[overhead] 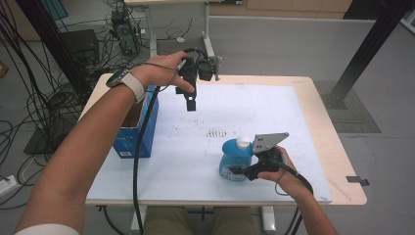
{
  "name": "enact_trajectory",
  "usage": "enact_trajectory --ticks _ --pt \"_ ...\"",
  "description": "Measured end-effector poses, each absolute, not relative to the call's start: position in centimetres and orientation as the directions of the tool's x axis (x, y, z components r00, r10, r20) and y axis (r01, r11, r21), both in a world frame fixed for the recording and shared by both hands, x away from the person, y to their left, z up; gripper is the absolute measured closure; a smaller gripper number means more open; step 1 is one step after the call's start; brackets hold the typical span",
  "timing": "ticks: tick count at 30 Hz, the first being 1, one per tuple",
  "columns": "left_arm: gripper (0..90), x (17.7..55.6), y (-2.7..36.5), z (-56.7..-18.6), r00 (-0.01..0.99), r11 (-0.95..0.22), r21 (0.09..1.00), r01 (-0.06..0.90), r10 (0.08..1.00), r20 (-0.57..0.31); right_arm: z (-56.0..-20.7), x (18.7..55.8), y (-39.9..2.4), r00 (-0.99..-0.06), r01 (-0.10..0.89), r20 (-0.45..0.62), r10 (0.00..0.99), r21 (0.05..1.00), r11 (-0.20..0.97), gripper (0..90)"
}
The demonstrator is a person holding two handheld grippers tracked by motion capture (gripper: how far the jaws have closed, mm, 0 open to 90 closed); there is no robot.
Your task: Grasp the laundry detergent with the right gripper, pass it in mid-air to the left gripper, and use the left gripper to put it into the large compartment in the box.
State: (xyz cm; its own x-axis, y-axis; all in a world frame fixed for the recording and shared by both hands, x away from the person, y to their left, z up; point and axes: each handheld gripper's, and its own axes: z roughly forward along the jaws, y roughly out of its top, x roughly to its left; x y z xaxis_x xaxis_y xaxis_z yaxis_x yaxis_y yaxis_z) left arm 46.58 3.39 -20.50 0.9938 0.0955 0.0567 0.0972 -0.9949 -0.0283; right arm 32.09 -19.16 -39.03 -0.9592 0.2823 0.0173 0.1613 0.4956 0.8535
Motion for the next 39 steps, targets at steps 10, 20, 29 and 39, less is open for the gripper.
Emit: enact_trajectory --ticks 10,20,29,39 --pt "11.3 46.57 3.39 -20.51 0.994 -0.995 -0.03 0.097 0.095 0.056 -39.16 32.06 -19.16 -0.959 0.155 0.012 0.283 0.859 0.487 34.2" --pt "11.7 46.58 3.34 -20.56 0.994 -0.995 -0.032 0.095 0.093 0.054 -39.3 32.03 -19.13 -0.958 0.153 0.009 0.286 0.862 0.483 36.4" --pt "11.7 46.64 3.44 -20.59 0.994 -0.995 -0.032 0.098 0.097 0.055 -39.53 32.07 -19.05 -0.958 0.152 0.01 0.287 0.867 0.475 38.6" --pt "11.7 46.67 3.36 -20.69 0.994 -0.995 -0.034 0.098 0.096 0.053 -39.68 32.18 -18.94 -0.958 0.15 0.012 0.286 0.872 0.466 40.1"
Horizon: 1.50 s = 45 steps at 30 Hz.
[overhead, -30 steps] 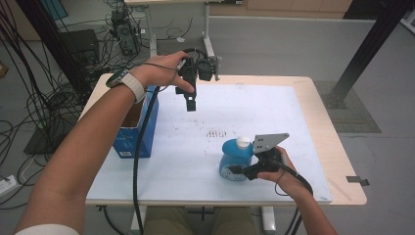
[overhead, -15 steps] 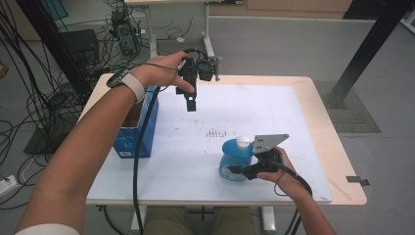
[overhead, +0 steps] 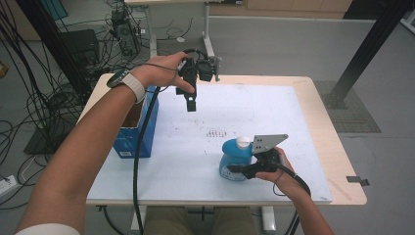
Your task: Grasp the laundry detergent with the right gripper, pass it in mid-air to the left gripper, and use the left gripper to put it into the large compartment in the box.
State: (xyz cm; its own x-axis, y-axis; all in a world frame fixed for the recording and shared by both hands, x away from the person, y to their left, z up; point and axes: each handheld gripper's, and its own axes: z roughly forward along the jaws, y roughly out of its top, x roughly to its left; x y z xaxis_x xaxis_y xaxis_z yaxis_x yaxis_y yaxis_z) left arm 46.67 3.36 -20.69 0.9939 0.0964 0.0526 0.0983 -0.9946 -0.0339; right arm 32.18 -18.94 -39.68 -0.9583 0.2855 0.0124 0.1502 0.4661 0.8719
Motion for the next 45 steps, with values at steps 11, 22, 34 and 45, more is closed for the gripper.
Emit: enact_trajectory --ticks 11,22,34,45 --pt "11.7 46.74 3.38 -20.83 0.994 -0.995 -0.031 0.099 0.098 0.052 -39.85 32.16 -19.03 -0.959 0.138 0.002 0.285 0.878 0.459 42.3" --pt "11.7 46.69 3.4 -20.81 0.993 -0.994 -0.03 0.102 0.1 0.054 -40.02 32.16 -19.12 -0.959 0.132 0.001 0.283 0.885 0.446 42.8" --pt "11.7 46.7 3.33 -20.87 0.994 -0.995 -0.029 0.1 0.098 0.053 -40.1 32.14 -19.18 -0.959 0.131 0.001 0.284 0.889 0.439 42.9" --pt "11.7 46.71 3.35 -20.88 0.994 -0.994 -0.031 0.101 0.099 0.053 -40.23 32.11 -19.25 -0.959 0.129 0.001 0.284 0.894 0.429 43.0"
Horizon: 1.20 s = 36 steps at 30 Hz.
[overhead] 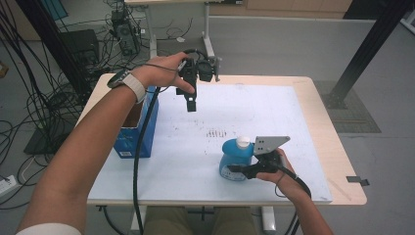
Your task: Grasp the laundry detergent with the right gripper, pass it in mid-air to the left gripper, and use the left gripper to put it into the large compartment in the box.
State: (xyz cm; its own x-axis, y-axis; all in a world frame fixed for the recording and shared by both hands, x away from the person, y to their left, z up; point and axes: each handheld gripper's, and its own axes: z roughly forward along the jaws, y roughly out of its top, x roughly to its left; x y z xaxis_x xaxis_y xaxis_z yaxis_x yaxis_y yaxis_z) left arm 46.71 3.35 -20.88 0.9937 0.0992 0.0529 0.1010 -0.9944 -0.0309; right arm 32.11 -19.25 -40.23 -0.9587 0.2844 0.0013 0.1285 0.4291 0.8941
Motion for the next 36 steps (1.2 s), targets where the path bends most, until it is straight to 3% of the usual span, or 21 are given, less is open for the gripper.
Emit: enact_trajectory --ticks 36 --pt "11.8 46.56 3.3 -20.79 0.994 -0.994 -0.034 0.099 0.098 0.055 -40.12 32.18 -19.22 -0.959 0.139 0.01 0.285 0.888 0.438 44.3"
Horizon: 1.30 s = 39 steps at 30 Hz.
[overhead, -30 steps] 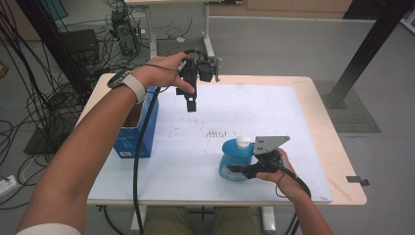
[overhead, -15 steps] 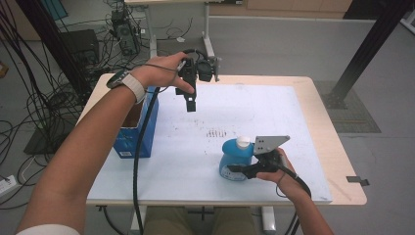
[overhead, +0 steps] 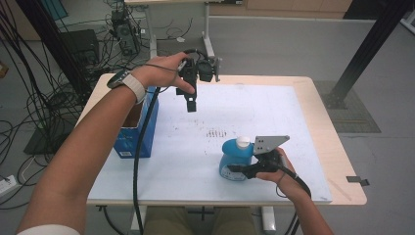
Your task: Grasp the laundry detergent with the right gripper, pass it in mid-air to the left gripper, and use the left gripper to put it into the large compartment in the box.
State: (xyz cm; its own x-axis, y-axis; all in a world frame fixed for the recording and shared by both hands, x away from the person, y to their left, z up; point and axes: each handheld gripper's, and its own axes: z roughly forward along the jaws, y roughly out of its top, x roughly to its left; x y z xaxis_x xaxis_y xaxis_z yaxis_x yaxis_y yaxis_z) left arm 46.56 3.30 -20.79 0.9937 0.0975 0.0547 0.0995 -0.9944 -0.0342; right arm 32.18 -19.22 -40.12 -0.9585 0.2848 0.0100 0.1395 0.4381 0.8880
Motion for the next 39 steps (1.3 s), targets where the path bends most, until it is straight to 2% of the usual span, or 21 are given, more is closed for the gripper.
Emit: enact_trajectory --ticks 39 --pt "11.8 46.5 3.32 -20.69 0.993 -0.994 -0.037 0.105 0.103 0.057 -40.1 32.24 -19.2 -0.958 0.147 0.018 0.285 0.887 0.438 43.9"
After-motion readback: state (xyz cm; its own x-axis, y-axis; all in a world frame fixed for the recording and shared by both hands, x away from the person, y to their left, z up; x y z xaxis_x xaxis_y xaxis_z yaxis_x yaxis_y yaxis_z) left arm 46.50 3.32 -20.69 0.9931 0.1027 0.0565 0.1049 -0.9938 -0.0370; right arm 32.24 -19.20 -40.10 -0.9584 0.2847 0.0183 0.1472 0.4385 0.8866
